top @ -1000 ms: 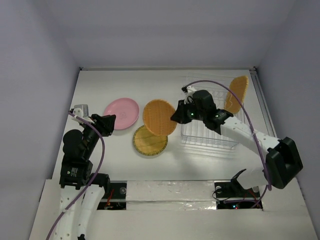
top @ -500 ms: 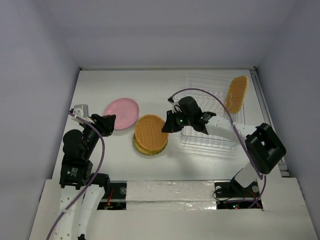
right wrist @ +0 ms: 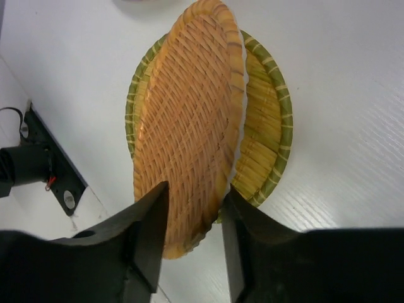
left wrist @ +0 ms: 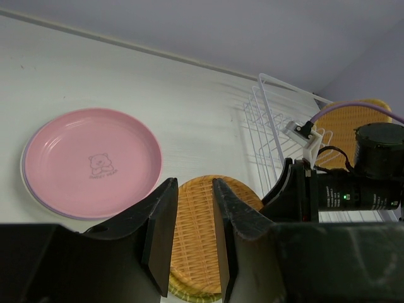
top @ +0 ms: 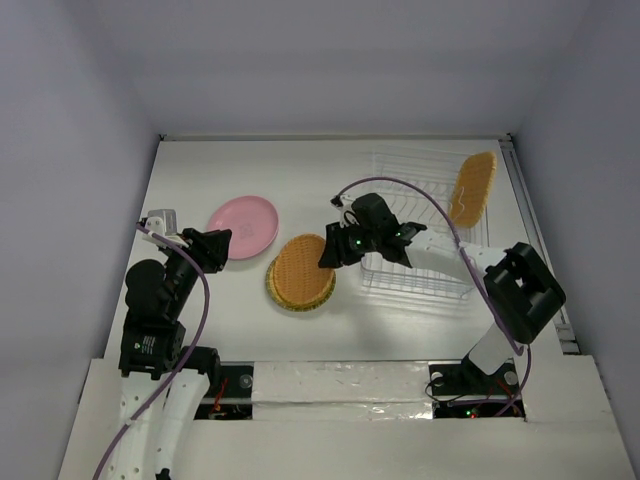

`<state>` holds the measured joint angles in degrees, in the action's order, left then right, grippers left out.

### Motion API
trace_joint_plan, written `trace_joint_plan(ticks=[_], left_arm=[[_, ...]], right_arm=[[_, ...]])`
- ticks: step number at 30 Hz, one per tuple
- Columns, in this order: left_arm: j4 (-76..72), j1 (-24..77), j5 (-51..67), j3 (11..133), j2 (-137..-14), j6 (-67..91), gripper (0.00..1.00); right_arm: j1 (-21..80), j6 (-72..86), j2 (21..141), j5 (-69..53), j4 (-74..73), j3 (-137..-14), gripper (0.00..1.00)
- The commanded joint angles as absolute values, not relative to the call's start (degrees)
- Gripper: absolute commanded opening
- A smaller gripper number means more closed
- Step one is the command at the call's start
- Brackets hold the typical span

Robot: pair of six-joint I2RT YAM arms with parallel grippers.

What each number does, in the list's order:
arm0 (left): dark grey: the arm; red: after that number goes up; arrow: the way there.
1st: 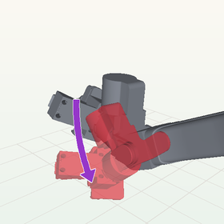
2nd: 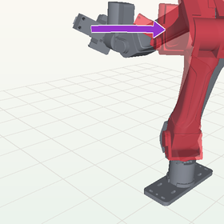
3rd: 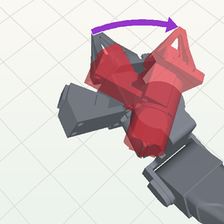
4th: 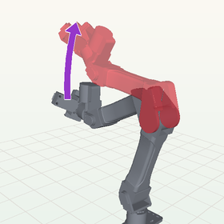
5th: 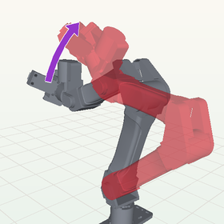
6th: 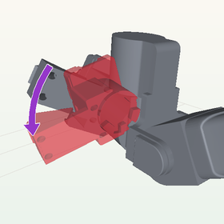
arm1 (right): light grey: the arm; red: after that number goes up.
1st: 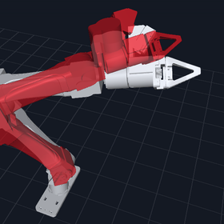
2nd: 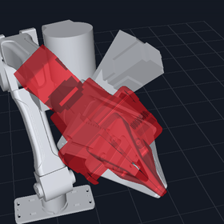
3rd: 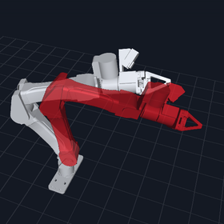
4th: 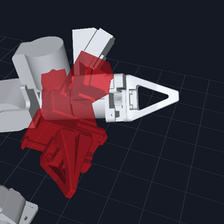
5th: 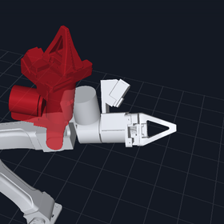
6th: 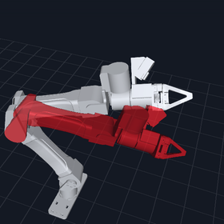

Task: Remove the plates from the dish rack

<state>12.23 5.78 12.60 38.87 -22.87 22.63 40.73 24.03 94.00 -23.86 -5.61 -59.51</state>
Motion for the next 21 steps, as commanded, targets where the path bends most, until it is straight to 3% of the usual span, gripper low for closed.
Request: trace_joint_plan(ticks=[1,9,16,18,20,21], left_arm=[[9.4,5.45,12.92,38.32,-22.32,22.32,0.26],[9.49,5.45,12.92,38.32,-22.15,22.41,0.26],[9.4,5.45,12.92,38.32,-21.97,22.41,0.26],[9.49,5.45,12.92,38.32,-21.97,22.33,0.26],[9.49,5.45,12.92,38.32,-21.89,22.41,0.26],[9.49,5.45,12.92,38.32,-21.88,22.41,0.26]], right_arm=[[41.22,21.8,94.4,-18.64,-8.69,-62.31,0.48],[41.75,19.6,88.25,-9.07,-13.17,-63.81,0.75],[41.75,19.25,82.97,-7.46,-16.0,-64.16,0.88],[41.75,19.86,81.31,-9.31,-15.3,-63.9,0.86],[41.75,21.0,77.98,-9.76,-12.67,-63.28,0.69],[41.75,21.35,76.74,-8.71,-11.96,-63.19,0.52]])
